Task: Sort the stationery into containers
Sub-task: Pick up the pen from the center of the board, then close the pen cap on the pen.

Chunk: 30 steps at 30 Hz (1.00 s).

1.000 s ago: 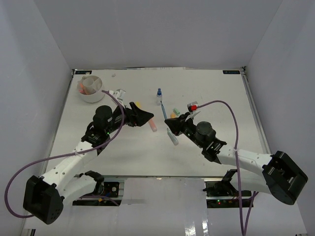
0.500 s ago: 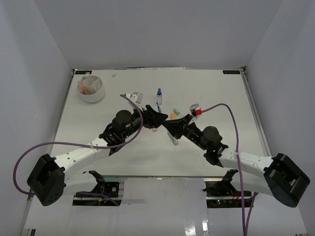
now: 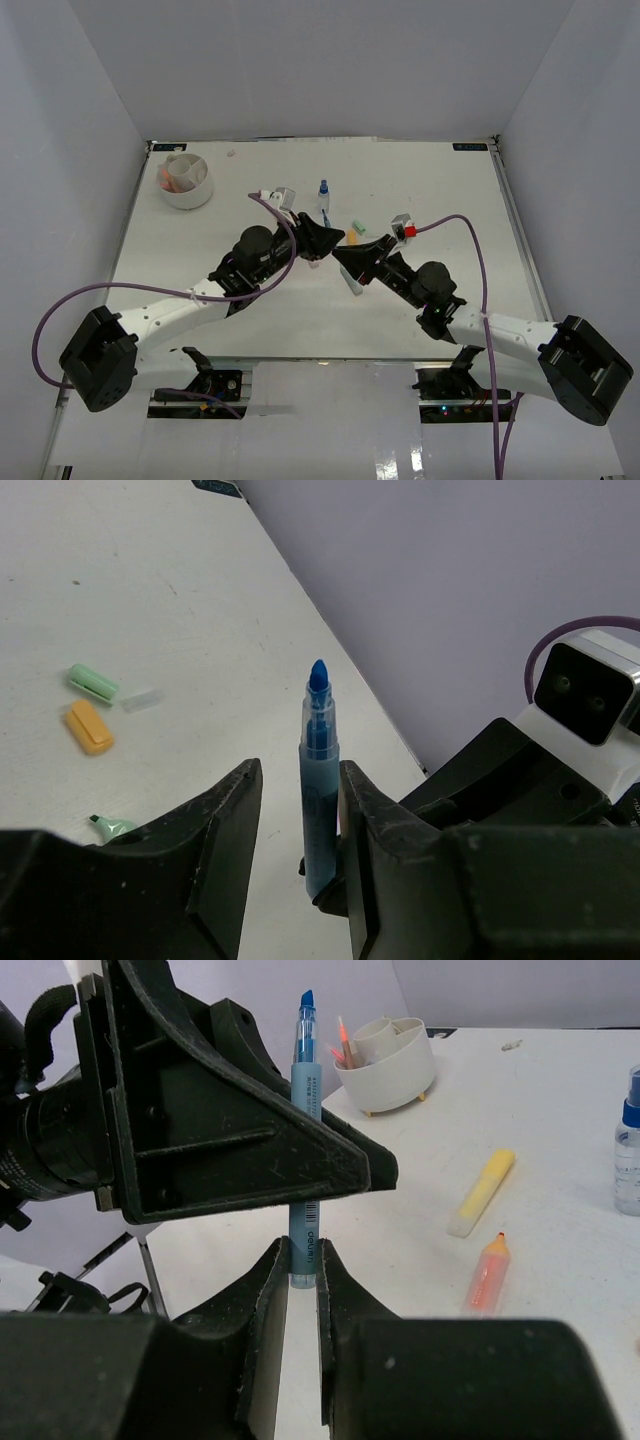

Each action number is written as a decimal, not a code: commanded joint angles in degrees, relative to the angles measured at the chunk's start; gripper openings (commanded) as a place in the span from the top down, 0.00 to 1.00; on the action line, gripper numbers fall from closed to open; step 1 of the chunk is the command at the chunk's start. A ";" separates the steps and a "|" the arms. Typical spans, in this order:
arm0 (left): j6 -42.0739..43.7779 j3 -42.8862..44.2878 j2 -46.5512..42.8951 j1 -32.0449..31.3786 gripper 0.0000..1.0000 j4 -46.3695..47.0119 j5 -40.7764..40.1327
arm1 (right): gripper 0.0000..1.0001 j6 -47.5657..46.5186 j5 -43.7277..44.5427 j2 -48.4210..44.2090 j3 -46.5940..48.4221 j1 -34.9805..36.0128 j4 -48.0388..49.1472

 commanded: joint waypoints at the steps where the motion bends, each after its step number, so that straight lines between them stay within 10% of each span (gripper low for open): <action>1: -1.01 1.36 0.22 -0.67 0.53 1.02 0.35 | 0.92 0.15 0.81 -0.71 -0.35 0.33 5.66; 9: -1.54 1.53 1.45 -0.85 0.58 1.72 1.06 | 0.92 -0.02 1.43 -1.15 -0.61 0.25 6.72; 15: -0.40 1.44 0.40 -0.85 0.91 2.07 0.35 | 0.91 -0.02 1.60 -1.06 -1.49 0.25 6.54; 27: 16.99 6.54 -5.58 5.82 1.00 -18.02 -2.65 | 0.18 -4.32 11.80 -5.55 2.72 -3.25 -19.01; 30: 20.87 9.52 -6.55 13.55 1.00 -24.44 5.60 | 0.15 -4.50 11.45 -3.28 7.98 -9.12 -32.36</action>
